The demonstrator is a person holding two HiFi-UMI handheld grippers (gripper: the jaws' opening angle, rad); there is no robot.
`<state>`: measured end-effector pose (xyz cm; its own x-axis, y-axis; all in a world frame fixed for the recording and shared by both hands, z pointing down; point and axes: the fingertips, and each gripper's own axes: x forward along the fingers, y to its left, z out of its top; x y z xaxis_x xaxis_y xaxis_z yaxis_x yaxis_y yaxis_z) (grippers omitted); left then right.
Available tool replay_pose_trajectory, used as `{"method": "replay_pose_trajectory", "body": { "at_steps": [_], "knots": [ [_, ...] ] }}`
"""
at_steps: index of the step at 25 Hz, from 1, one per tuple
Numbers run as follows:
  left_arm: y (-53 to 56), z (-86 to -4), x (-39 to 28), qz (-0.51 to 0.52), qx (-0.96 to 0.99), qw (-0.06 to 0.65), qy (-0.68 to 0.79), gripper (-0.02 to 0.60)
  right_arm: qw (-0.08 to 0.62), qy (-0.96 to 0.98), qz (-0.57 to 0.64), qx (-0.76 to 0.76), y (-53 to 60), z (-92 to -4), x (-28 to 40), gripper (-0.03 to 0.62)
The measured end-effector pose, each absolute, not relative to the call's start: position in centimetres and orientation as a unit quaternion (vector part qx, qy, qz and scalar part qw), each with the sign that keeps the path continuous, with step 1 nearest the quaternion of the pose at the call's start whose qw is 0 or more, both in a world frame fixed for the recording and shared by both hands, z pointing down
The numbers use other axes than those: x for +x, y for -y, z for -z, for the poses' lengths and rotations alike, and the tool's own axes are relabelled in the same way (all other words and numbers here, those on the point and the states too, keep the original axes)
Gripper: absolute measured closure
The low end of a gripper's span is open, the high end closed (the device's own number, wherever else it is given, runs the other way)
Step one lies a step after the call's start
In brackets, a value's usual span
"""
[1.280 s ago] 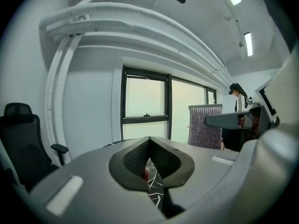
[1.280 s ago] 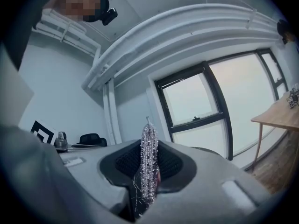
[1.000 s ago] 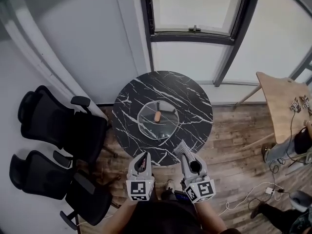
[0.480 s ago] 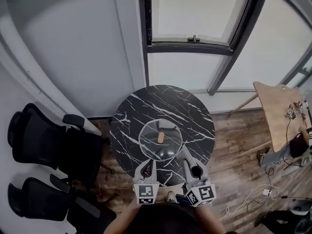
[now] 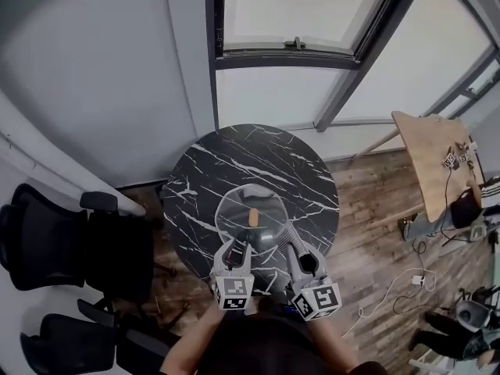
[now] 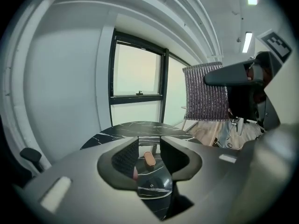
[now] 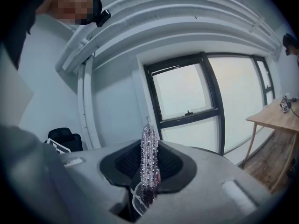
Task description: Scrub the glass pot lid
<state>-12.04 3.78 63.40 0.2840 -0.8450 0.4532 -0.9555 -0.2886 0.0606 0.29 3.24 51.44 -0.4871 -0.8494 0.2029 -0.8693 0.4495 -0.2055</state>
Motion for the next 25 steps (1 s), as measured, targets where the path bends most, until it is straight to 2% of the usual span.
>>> {"method": "replay_pose_trajectory", "body": {
  "at_steps": [5,8,13,18,22,25],
  "knots": [
    [-2.6,-65.9,-10.9,-0.187,0.784,0.185,0.562,0.404,0.046,0.85,-0.136,0.507,-2.1,-52.0,0.7,0.513],
    [-1.3,-67.7,-10.5,-0.205,0.774,0.199,0.566,0.35,0.054,0.854,-0.132,0.5,-1.1,-52.5,1.5,0.513],
    [1.2,-71.5,-9.8,-0.239,0.745,0.239,0.576,0.342,0.074,0.867,-0.13,0.475,0.6,-53.8,3.0,0.513],
    [4.2,-75.6,-8.8,-0.264,0.721,0.266,0.583,0.303,0.075,0.871,-0.146,0.463,2.4,-55.3,4.6,0.513],
    [5.3,-79.2,-8.2,-0.295,0.7,0.275,0.59,0.214,0.076,0.873,-0.161,0.453,3.4,-57.0,5.5,0.513],
    [5.2,-81.7,-7.6,-0.317,0.686,0.295,0.585,0.23,0.077,0.875,-0.168,0.448,4.0,-57.9,6.4,0.513]
  ]
}}
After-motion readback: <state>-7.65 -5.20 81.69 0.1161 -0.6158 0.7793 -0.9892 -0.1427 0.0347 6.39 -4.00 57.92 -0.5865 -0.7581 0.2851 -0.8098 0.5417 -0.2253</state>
